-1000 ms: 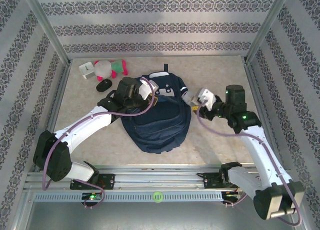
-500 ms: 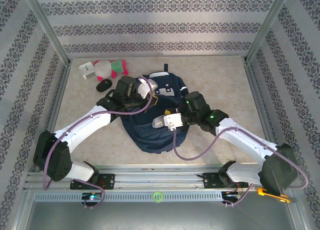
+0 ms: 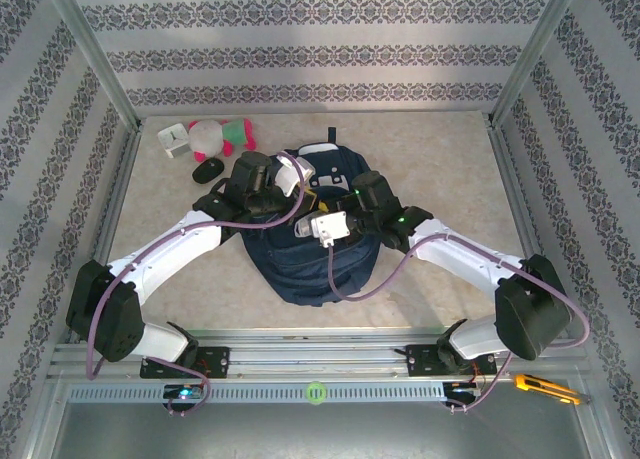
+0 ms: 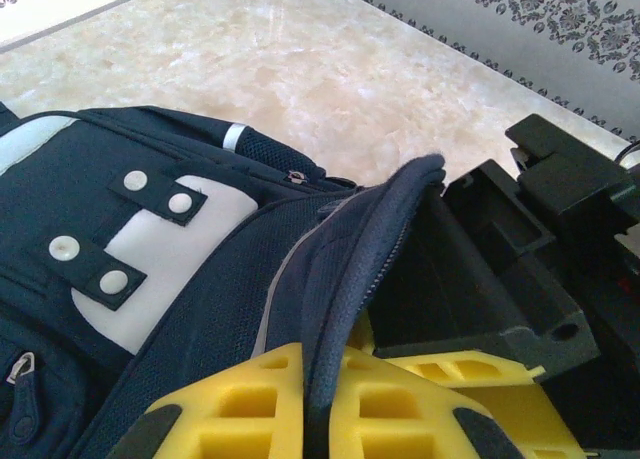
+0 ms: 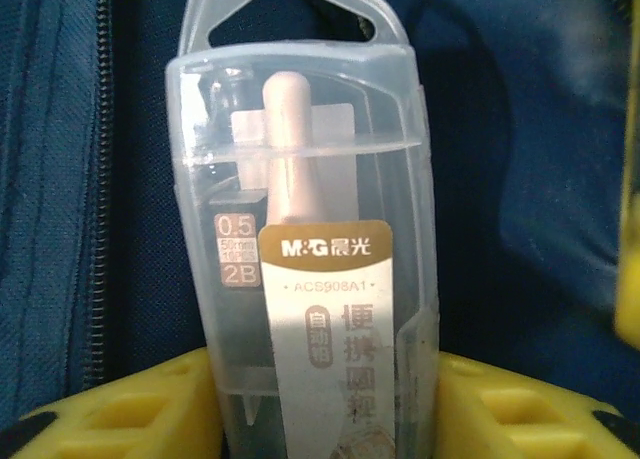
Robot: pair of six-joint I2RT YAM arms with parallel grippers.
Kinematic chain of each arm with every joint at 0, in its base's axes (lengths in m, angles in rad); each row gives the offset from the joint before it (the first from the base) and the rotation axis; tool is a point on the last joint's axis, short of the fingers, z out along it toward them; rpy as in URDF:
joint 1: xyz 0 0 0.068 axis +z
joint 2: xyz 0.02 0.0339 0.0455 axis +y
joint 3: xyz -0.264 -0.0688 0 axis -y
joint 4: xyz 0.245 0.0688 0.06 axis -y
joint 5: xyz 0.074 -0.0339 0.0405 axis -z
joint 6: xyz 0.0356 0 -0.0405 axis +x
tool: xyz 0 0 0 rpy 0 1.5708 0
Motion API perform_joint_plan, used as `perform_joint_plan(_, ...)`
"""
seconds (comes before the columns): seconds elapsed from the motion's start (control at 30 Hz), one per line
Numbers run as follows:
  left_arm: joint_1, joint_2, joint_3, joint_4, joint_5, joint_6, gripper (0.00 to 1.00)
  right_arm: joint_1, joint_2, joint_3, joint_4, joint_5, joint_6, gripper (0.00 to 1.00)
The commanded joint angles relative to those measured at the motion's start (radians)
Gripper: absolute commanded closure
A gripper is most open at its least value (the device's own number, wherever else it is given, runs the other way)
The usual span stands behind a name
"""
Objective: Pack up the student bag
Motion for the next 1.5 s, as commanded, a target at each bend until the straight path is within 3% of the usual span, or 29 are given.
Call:
perform_joint_plan(0.0, 0.012, -0.041, 0.025, 0.096, 0.037, -0.002, 1.00, -0.028, -0.002, 0.027, 0.015, 0.055, 0.055, 0.44)
perform_joint_plan(0.17, 0.016, -0.032, 0.026, 0.108, 0.041, -0.009, 1.00, -0.033, -0.039, 0.015, 0.003, 0.052, 0.090, 0.39)
perform_joint_plan(0.33, 0.016, -0.029, 0.023, 0.109, 0.043, -0.001, 1.00, -0.039, -0.138, -0.040, -0.022, 0.038, 0.139, 0.42)
perform_joint_plan(0.53, 0.015, -0.037, -0.011, 0.094, 0.039, 0.047, 1.00, -0.063, -0.295, -0.107, -0.099, -0.062, 0.323, 0.44)
perform_joint_plan(0.63, 0.016, -0.045, -0.024, 0.095, 0.044, 0.040, 0.99, -0.063, -0.346, -0.134, -0.101, -0.115, 0.516, 0.44)
perform_joint_plan(0.7, 0.016, -0.056, -0.041, 0.077, 0.077, 0.076, 0.89, -0.063, -0.376, -0.161, -0.066, -0.142, 0.703, 0.42)
perform_joint_plan(0.8, 0.016, -0.093, -0.078, 0.017, 0.090, 0.167, 0.53, -0.062, -0.405, -0.178, -0.066, -0.167, 0.898, 0.41)
perform_joint_plan(0.93, 0.052, -0.186, -0.111, -0.041, 0.103, 0.180, 0.30, -0.044, -0.459, -0.194, -0.114, -0.188, 0.886, 0.40)
perform_joint_plan(1.1, 0.178, -0.299, -0.164, -0.164, 0.087, 0.255, 0.25, -0.018, -0.446, -0.130, -0.252, -0.136, 0.735, 0.36)
perform_joint_plan(1.23, 0.281, -0.351, -0.184, -0.391, 0.047, 0.559, 0.21, 0.001, -0.378, -0.079, -0.314, -0.123, 0.649, 0.35)
perform_joint_plan(1.33, 0.324, -0.340, -0.196, -0.492, 0.033, 0.731, 0.20, -0.012, -0.334, -0.066, -0.269, -0.106, 0.716, 0.33)
perform_joint_plan(1.47, 0.346, -0.298, -0.244, -0.453, 0.050, 0.809, 0.20, -0.076, -0.307, -0.045, -0.217, -0.121, 0.964, 0.32)
